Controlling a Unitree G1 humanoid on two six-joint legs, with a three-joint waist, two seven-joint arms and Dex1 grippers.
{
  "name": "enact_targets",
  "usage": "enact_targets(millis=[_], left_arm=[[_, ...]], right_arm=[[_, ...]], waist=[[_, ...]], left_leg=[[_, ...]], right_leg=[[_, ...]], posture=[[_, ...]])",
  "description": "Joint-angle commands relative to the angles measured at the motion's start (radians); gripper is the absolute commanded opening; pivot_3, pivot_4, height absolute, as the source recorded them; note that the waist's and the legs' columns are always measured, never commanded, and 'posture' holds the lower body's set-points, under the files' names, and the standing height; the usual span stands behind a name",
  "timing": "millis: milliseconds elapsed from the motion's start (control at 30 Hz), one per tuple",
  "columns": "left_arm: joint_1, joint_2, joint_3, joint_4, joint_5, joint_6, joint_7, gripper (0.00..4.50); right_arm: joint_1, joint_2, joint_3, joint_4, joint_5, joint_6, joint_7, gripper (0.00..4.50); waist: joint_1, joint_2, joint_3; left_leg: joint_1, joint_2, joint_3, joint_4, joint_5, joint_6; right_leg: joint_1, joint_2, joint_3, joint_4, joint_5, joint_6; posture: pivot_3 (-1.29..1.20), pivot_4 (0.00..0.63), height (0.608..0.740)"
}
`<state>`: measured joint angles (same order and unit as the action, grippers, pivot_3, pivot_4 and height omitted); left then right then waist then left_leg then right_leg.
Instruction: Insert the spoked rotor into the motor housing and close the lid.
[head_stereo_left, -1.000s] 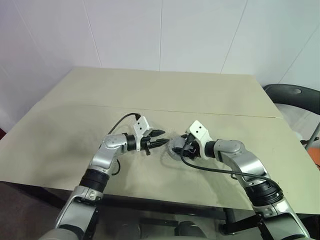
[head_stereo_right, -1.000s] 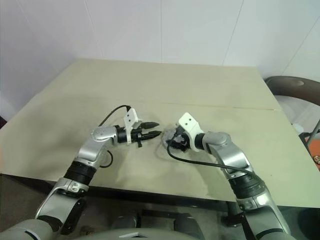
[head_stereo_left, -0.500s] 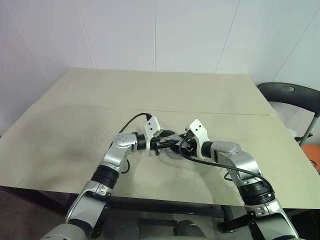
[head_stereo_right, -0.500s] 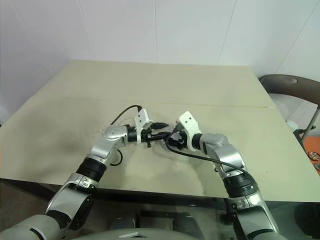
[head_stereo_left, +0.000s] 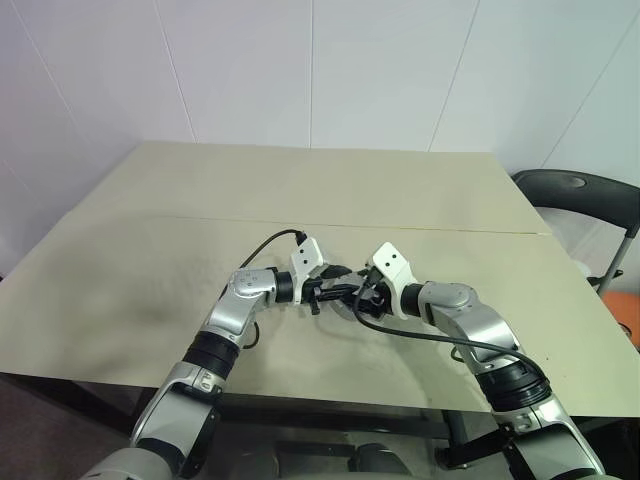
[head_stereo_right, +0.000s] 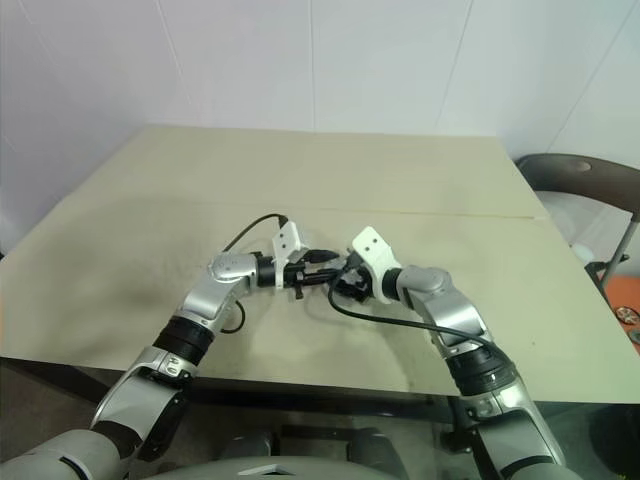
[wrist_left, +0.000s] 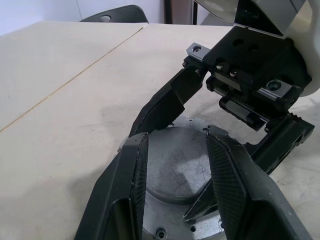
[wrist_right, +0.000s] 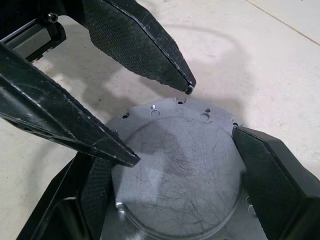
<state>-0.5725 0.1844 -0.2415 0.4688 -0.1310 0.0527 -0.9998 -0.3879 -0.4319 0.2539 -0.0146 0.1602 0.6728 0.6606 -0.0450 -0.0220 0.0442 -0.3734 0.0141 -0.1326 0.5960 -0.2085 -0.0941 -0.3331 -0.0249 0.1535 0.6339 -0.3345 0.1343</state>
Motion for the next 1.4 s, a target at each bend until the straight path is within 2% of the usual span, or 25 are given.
enact_targets(millis=[33,233,533,600,667,900,1067,1400], left_arm=[[-0.018,-0.013,0.002,0.013,0.014,-0.025,0.027,1.94],[-0.057,-0.039,0.002,0.142,0.073,-0.100,0.133,1.94],[-0.062,-0.058,-0.055,0.234,0.142,-0.086,0.136,1.94],[-0.059,-0.054,-0.059,0.229,0.146,-0.080,0.128,1.94],[-0.057,-0.052,-0.058,0.225,0.144,-0.078,0.124,1.94],[-0.053,-0.036,-0.055,0.210,0.144,-0.066,0.105,1.94],[-0.045,-0.026,-0.063,0.181,0.137,-0.051,0.065,1.94],[-0.041,0.021,-0.090,0.141,0.146,-0.017,-0.002,1.94]], right_arm=[[0.053,-0.031,0.047,0.096,-0.060,0.053,-0.017,3.31],[0.044,-0.013,0.025,0.029,-0.017,0.068,0.004,3.31],[-0.002,-0.001,-0.017,-0.070,0.035,0.114,0.019,3.31],[-0.012,0.007,-0.041,-0.106,0.068,0.130,0.030,4.05],[-0.016,0.005,-0.046,-0.129,0.083,0.142,0.037,4.45],[-0.053,0.011,-0.105,-0.128,0.133,0.159,0.047,4.45],[-0.077,-0.002,-0.192,-0.112,0.184,0.138,0.058,4.45],[-0.069,-0.097,-0.311,-0.092,0.285,0.146,0.067,4.45]], waist=[[0.000,0.000,0.000],[0.000,0.000,0.000],[0.002,0.000,0.000],[0.002,0.001,0.000],[0.001,0.001,0.000],[0.001,0.002,0.001],[0.001,0.002,0.001],[0.002,0.006,0.004]], left_leg=[[0.000,0.000,0.000,0.000,0.000,0.000],[-0.001,0.000,0.000,-0.001,0.000,0.000],[-0.002,0.000,0.000,-0.005,0.000,0.001],[-0.003,0.000,0.000,-0.005,0.000,0.001],[-0.003,0.000,0.000,-0.006,0.000,0.001],[-0.010,0.000,0.000,-0.008,-0.001,0.001],[-0.016,0.000,0.000,-0.007,-0.001,0.001],[-0.022,0.000,0.000,-0.008,0.000,0.001]], right_leg=[[0.000,0.000,0.000,0.000,0.000,0.000],[-0.001,0.000,0.000,-0.001,0.000,0.000],[-0.003,0.000,0.000,-0.002,0.000,0.001],[-0.003,0.000,0.000,-0.003,0.000,0.001],[-0.004,0.000,0.000,-0.003,0.000,0.001],[-0.007,0.000,-0.001,-0.003,0.000,0.002],[-0.012,0.000,-0.001,-0.002,0.003,0.003],[-0.019,0.000,-0.001,-0.001,0.005,0.002]], posture=[[0.00,0.000,0.740],[0.00,0.000,0.740],[0.00,0.000,0.740],[0.00,0.000,0.740],[0.00,0.000,0.740],[0.00,0.000,0.740],[0.00,0.000,0.740],[0.00,0.000,0.740]])
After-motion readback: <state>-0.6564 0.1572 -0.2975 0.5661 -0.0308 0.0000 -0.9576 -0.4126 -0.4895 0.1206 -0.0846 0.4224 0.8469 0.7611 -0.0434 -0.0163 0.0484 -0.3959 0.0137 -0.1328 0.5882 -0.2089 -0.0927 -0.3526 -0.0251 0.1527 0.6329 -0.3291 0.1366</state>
